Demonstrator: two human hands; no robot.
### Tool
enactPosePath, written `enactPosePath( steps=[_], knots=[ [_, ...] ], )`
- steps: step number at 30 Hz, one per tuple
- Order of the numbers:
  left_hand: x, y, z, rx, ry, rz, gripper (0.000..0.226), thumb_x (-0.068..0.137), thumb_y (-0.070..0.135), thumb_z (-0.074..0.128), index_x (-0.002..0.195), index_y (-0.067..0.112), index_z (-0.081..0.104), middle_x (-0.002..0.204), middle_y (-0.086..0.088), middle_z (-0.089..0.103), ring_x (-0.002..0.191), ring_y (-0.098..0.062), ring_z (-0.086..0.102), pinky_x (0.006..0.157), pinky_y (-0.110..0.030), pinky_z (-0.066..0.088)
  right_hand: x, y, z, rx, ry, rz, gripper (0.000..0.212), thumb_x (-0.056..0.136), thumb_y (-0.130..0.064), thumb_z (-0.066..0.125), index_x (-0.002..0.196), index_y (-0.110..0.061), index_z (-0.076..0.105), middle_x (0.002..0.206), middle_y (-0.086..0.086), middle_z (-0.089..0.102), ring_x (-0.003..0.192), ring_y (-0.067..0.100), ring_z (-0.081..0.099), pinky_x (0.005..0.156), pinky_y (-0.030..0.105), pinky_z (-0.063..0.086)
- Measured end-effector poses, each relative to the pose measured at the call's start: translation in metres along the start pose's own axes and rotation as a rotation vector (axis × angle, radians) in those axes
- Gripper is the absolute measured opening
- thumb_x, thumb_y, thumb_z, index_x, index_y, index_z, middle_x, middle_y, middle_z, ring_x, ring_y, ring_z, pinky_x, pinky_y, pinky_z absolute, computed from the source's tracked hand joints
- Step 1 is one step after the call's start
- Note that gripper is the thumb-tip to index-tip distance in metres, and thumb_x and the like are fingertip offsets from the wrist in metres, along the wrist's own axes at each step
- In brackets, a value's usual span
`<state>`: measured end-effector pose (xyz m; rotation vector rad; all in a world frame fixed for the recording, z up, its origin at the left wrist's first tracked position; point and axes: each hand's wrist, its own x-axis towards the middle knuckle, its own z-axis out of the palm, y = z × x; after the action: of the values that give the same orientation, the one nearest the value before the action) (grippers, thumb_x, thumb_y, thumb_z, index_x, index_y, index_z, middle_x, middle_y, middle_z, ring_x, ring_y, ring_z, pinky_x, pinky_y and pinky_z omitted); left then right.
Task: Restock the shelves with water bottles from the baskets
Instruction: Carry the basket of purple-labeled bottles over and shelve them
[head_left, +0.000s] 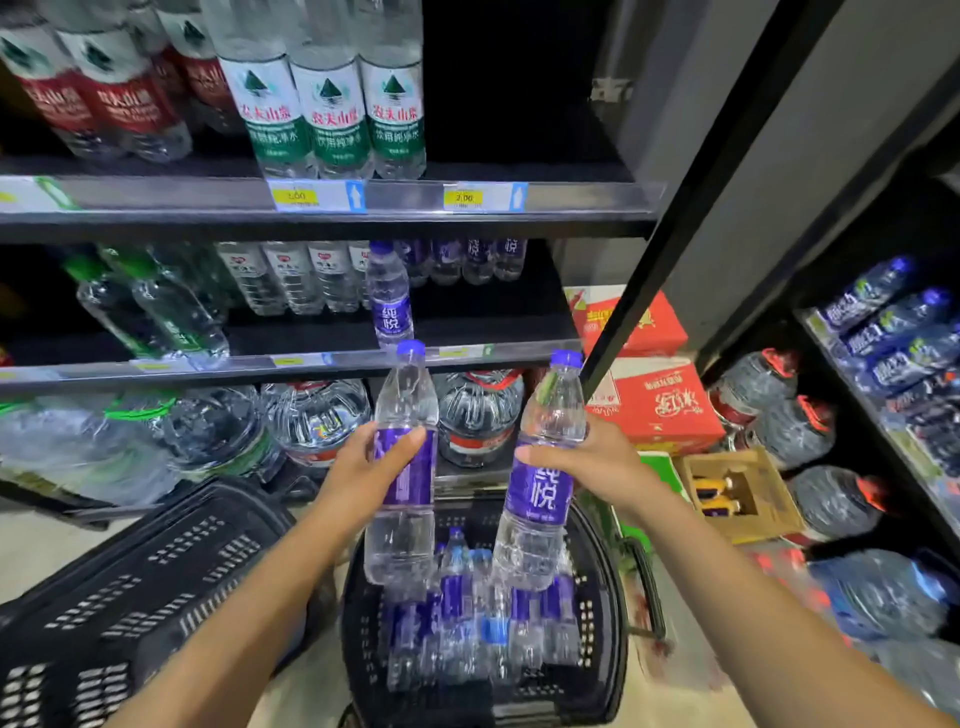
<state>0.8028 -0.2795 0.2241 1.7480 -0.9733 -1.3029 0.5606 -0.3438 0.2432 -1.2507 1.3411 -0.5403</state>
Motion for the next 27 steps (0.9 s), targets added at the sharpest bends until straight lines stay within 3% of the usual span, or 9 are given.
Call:
enactPosePath(
  steps=[4, 9, 12, 14, 16, 18, 22, 24, 27],
  knots=[
    [0.042, 0.012, 0.023, -0.036, 0.054, 0.048, 0.043, 0.076, 0.045, 0.075, 0.112, 0.029, 0.056, 0.098, 0.004, 0.071, 0.088, -0.015, 0.070, 0.069, -0.023, 0.052, 0.048, -0.005, -0.020, -0.095, -0.023, -0.051, 0.039, 0.061, -0.024, 0.089, 0.095, -0.023, 0.070, 0.090, -0.003, 0.076, 0.083, 0.014, 0.072, 0.076, 0.030, 0.055],
    [0.114, 0.005, 0.042, -0.109, 0.136, 0.165, 0.063, 0.066, 0.041, 0.083, 0.120, 0.021, 0.056, 0.105, 0.002, 0.070, 0.084, -0.006, 0.068, 0.070, -0.019, 0.052, 0.119, 0.001, -0.025, -0.136, 0.052, -0.092, 0.084, 0.032, -0.053, 0.091, 0.104, -0.018, 0.066, 0.093, -0.003, 0.075, 0.082, 0.011, 0.072, 0.079, 0.034, 0.058],
    [0.157, 0.004, 0.051, -0.128, 0.169, 0.240, 0.063, 0.063, 0.041, 0.085, 0.115, 0.023, 0.055, 0.106, 0.010, 0.067, 0.085, 0.010, 0.063, 0.076, -0.009, 0.049, 0.159, 0.008, -0.021, -0.030, 0.104, -0.185, 0.074, 0.041, -0.040, 0.094, 0.105, -0.017, 0.066, 0.093, -0.004, 0.075, 0.081, 0.009, 0.072, 0.072, 0.027, 0.055],
    [0.181, 0.005, 0.057, -0.150, 0.180, 0.289, 0.041, 0.073, 0.024, 0.081, 0.100, 0.033, 0.052, 0.080, 0.023, 0.065, 0.065, 0.020, 0.057, 0.057, 0.001, 0.041, 0.180, 0.009, -0.015, 0.048, 0.130, -0.248, 0.055, 0.054, -0.029, 0.091, 0.102, -0.019, 0.068, 0.091, -0.006, 0.075, 0.079, 0.006, 0.072, 0.064, 0.018, 0.052],
    [0.198, 0.009, 0.061, -0.157, 0.191, 0.357, 0.038, 0.074, 0.022, 0.081, 0.094, 0.036, 0.052, 0.068, 0.029, 0.065, 0.064, 0.017, 0.059, 0.054, 0.001, 0.040, 0.200, 0.009, -0.011, 0.120, 0.181, -0.307, 0.041, 0.062, -0.021, 0.088, 0.099, -0.022, 0.070, 0.088, -0.009, 0.075, 0.079, 0.004, 0.071, 0.063, 0.014, 0.051],
    [0.217, 0.011, 0.063, -0.184, 0.201, 0.406, 0.040, 0.072, 0.028, 0.082, 0.102, 0.035, 0.057, 0.078, 0.028, 0.069, 0.072, 0.007, 0.065, 0.060, -0.005, 0.046, 0.216, 0.005, -0.009, 0.171, 0.231, -0.347, 0.037, 0.066, -0.021, 0.086, 0.099, -0.022, 0.071, 0.089, -0.007, 0.076, 0.081, 0.007, 0.072, 0.068, 0.020, 0.054],
    [0.240, 0.025, 0.066, -0.213, 0.181, 0.479, 0.049, 0.073, 0.037, 0.081, 0.115, 0.031, 0.058, 0.094, 0.019, 0.071, 0.082, 0.005, 0.067, 0.066, -0.010, 0.051, 0.242, -0.009, -0.014, 0.236, 0.341, -0.401, 0.049, 0.063, -0.025, 0.088, 0.104, -0.015, 0.063, 0.090, -0.004, 0.074, 0.075, 0.007, 0.072, 0.062, 0.020, 0.055],
    [0.249, 0.035, 0.069, -0.223, 0.183, 0.512, 0.051, 0.072, 0.042, 0.081, 0.116, 0.032, 0.057, 0.100, 0.017, 0.070, 0.090, 0.003, 0.066, 0.079, -0.019, 0.054, 0.251, -0.017, -0.018, 0.261, 0.389, -0.441, 0.045, 0.062, -0.021, 0.088, 0.096, -0.016, 0.058, 0.081, -0.007, 0.073, 0.069, 0.005, 0.071, 0.057, 0.018, 0.053],
    [0.262, 0.050, 0.072, -0.226, 0.215, 0.545, 0.045, 0.071, 0.044, 0.082, 0.105, 0.037, 0.054, 0.098, 0.017, 0.067, 0.085, 0.012, 0.063, 0.081, -0.022, 0.050, 0.261, -0.027, -0.019, 0.268, 0.414, -0.470, 0.065, 0.058, -0.026, 0.090, 0.110, -0.013, 0.053, 0.098, 0.000, 0.071, 0.080, 0.011, 0.072, 0.066, 0.024, 0.057]
  ],
)
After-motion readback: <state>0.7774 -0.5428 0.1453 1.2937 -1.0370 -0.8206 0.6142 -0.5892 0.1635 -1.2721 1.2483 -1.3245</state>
